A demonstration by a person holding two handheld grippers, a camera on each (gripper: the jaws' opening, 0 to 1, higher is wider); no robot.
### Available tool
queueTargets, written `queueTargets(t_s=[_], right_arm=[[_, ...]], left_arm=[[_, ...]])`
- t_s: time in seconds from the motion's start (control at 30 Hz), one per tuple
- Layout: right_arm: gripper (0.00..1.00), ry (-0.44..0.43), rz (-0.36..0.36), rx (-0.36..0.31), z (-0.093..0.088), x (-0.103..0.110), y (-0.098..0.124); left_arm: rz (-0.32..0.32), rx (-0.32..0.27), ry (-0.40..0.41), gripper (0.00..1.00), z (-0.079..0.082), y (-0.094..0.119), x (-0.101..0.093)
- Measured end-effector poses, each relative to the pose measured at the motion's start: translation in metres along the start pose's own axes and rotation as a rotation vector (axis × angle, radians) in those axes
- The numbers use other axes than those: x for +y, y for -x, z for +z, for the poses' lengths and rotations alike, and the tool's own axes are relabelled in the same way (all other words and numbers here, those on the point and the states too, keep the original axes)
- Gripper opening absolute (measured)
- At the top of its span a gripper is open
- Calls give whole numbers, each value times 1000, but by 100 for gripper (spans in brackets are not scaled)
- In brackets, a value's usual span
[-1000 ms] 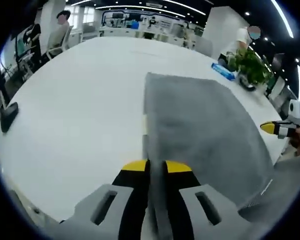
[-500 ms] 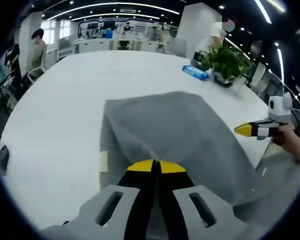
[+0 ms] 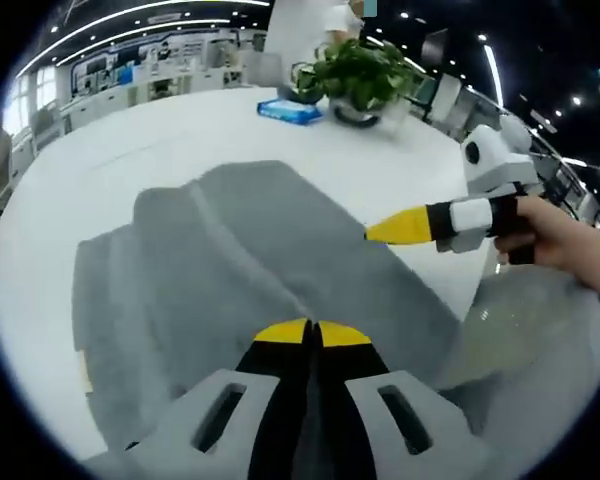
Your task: Open the folded towel by lifting each exposed corner and separating the folded layers until the towel lies flat within the target outline without major curled edges
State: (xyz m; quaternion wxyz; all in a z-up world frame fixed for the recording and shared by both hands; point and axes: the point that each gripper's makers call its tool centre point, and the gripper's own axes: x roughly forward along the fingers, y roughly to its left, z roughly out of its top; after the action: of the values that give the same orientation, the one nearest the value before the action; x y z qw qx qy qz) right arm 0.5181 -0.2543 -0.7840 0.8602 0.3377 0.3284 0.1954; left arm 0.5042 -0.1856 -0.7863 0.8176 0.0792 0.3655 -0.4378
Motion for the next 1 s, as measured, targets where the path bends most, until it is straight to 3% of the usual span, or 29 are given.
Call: queueTargets(t_s=[0.07, 0.23, 0.37, 0.43, 0.53, 0.6, 0.67, 0.77, 0.83, 0.9, 0.93, 1.0], right_arm=[[20, -33, 6, 1, -2, 0, -3], [21, -119, 67, 0, -5, 13, -8], [20, -116, 52, 20, -10, 11, -11], [15, -110, 47, 28, -11, 9, -12], [0, -73, 23, 50, -14, 4, -11], [0, -42, 4, 50, -14, 2, -10], [0, -22, -7, 38, -10, 0, -9], [0, -10, -21, 32, -8, -4, -7], [0, -14, -21, 29, -7, -5, -7], [0, -9, -25, 33, -8, -5, -7], [0, -8, -25, 36, -9, -5, -8], [0, -7, -21, 38, -9, -4, -8]], left_arm=[[-25, 0, -1, 1, 1, -2, -12], [-122, -27, -110, 1, 10, -5, -49], [-178, -24, -135, 1, 9, -8, -70], [-191, -17, -162, 1, 7, -9, -76], [-215, -19, -178, 1, 6, -9, -83], [-227, -28, -202, 2, 7, -9, -85], [-222, -48, -222, 2, 9, -8, -79], [-188, -167, -47, 3, 31, 2, -57], [-124, -238, 47, 5, 42, 12, -28], [-24, -214, 109, 5, 36, 18, 9], [103, -153, 124, 4, 22, 22, 41], [260, -93, 114, 0, 6, 31, 81]])
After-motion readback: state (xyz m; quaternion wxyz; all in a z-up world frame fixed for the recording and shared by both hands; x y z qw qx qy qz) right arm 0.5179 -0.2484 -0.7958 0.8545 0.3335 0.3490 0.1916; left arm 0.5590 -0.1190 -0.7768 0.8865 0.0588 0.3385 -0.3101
